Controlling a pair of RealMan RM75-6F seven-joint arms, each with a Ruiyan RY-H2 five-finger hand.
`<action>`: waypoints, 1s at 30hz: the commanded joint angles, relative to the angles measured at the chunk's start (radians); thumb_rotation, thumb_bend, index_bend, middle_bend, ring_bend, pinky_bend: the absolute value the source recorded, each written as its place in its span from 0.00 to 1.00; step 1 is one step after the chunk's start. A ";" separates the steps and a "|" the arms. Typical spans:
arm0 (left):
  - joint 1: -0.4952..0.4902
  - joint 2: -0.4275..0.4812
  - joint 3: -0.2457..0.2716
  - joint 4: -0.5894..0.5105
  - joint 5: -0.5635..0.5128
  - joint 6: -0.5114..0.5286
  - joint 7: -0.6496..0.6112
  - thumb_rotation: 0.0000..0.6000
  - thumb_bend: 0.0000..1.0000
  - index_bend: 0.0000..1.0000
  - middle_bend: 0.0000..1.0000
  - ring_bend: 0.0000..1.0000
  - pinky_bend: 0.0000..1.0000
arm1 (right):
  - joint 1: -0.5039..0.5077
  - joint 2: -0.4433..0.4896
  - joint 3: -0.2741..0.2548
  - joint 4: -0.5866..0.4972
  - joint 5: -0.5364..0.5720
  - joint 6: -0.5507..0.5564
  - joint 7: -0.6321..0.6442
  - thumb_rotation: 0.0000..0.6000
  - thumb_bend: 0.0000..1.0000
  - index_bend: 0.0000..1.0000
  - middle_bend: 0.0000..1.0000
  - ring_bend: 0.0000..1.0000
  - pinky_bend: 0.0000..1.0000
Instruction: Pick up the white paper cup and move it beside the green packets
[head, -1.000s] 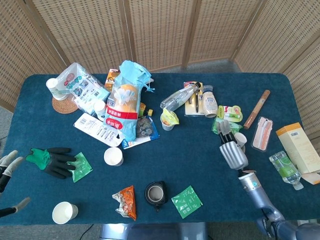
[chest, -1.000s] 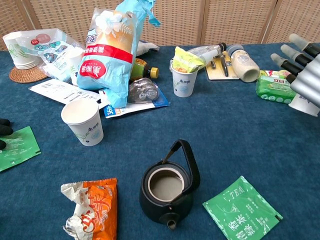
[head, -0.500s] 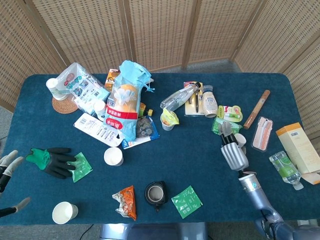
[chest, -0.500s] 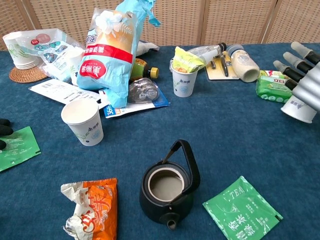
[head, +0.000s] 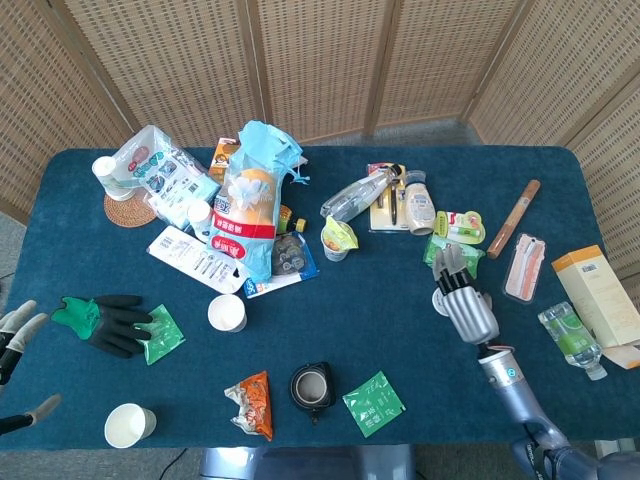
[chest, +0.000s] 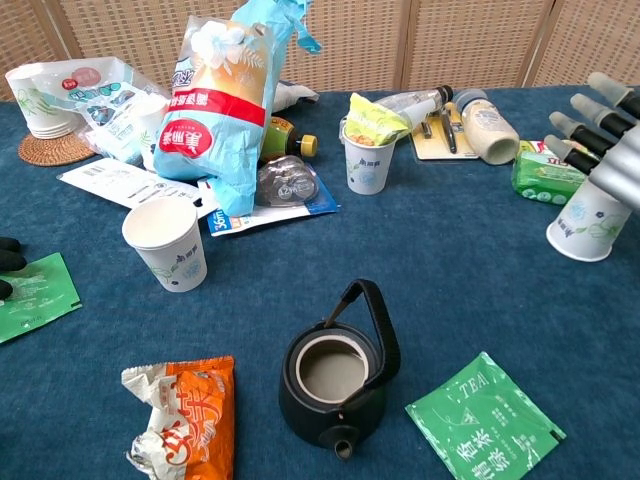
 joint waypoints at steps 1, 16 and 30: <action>0.001 0.002 0.000 0.000 -0.002 0.002 -0.003 1.00 0.20 0.00 0.00 0.00 0.00 | -0.003 0.036 -0.002 -0.046 -0.008 0.007 0.025 1.00 0.00 0.07 0.00 0.00 0.00; -0.002 0.003 0.010 -0.006 0.011 -0.015 0.009 1.00 0.20 0.00 0.00 0.00 0.00 | -0.042 0.250 -0.045 -0.327 -0.072 0.061 0.272 0.82 0.00 0.03 0.00 0.00 0.00; -0.002 0.004 0.013 -0.006 0.011 -0.017 0.010 1.00 0.20 0.00 0.00 0.00 0.00 | -0.022 0.335 -0.020 -0.416 -0.046 0.038 0.823 0.84 0.00 0.06 0.00 0.00 0.00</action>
